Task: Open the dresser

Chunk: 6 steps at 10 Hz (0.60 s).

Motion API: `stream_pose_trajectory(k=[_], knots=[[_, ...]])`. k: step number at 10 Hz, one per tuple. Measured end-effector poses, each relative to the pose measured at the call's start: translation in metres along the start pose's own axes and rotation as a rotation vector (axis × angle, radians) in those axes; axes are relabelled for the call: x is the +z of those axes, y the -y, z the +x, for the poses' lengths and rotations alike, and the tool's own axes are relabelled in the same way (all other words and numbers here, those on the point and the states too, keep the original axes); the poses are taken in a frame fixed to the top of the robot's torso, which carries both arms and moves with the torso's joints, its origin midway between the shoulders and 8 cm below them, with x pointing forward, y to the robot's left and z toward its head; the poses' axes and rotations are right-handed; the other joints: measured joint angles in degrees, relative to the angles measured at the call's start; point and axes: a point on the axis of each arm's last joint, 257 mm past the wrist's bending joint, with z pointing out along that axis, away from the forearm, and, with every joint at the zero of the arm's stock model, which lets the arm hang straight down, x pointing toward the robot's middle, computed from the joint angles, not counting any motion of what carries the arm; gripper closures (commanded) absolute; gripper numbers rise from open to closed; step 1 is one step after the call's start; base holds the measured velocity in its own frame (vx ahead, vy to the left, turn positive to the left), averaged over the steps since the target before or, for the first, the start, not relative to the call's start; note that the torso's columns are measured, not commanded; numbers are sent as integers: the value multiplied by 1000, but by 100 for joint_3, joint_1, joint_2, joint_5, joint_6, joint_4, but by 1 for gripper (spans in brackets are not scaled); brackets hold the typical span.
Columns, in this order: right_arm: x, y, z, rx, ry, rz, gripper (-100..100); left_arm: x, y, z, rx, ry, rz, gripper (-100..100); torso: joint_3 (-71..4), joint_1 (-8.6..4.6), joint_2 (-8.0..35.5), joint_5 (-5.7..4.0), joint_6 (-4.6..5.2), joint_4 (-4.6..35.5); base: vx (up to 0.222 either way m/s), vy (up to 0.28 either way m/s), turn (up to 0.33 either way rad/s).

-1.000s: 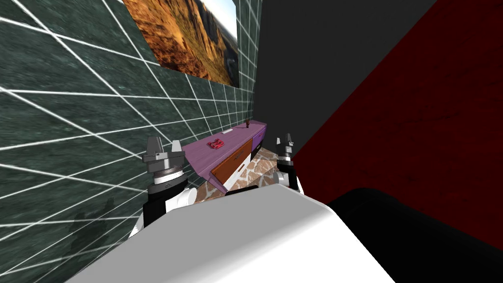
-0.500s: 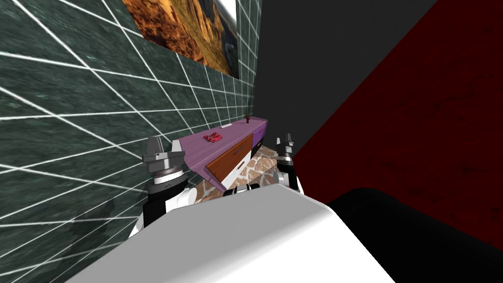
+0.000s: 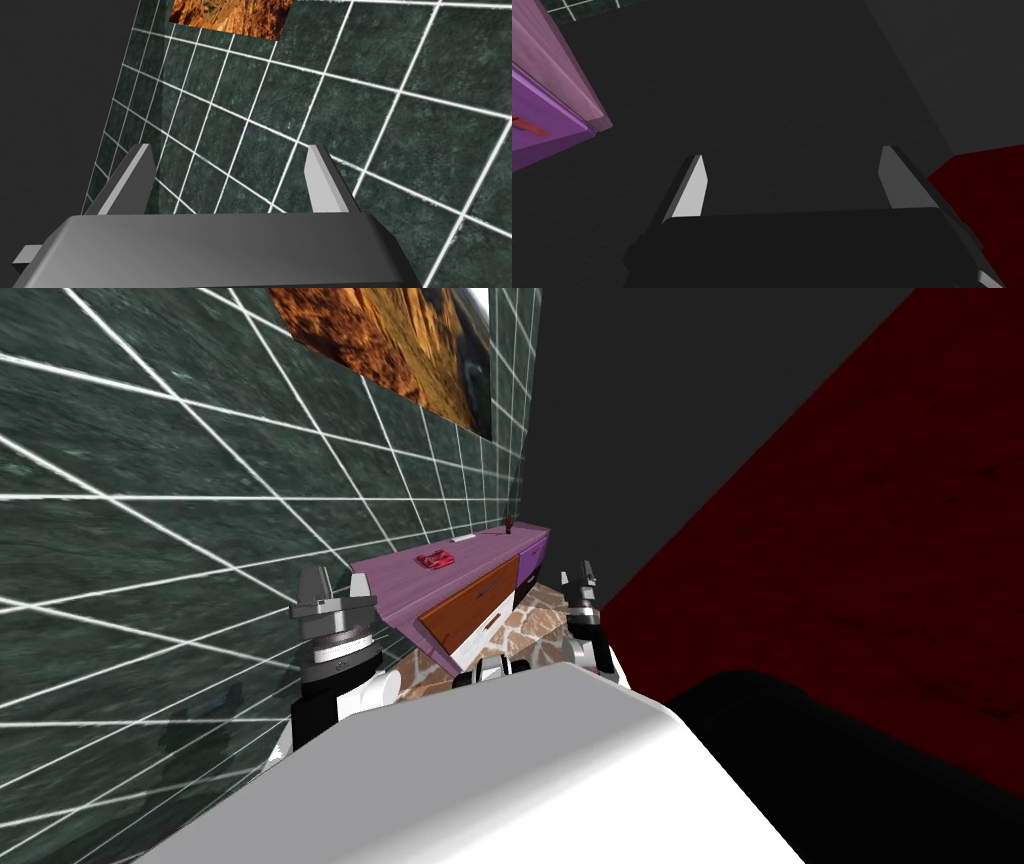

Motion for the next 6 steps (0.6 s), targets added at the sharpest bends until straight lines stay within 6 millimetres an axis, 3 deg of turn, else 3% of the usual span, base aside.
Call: stream_pose_trajectory(k=[6], knots=[[-11, 34, -29, 145, 26, 123, -100, 0, 0, 0, 0, 0, 0, 0, 0, -2, 3, 0, 1, 3, 8, 13, 107]])
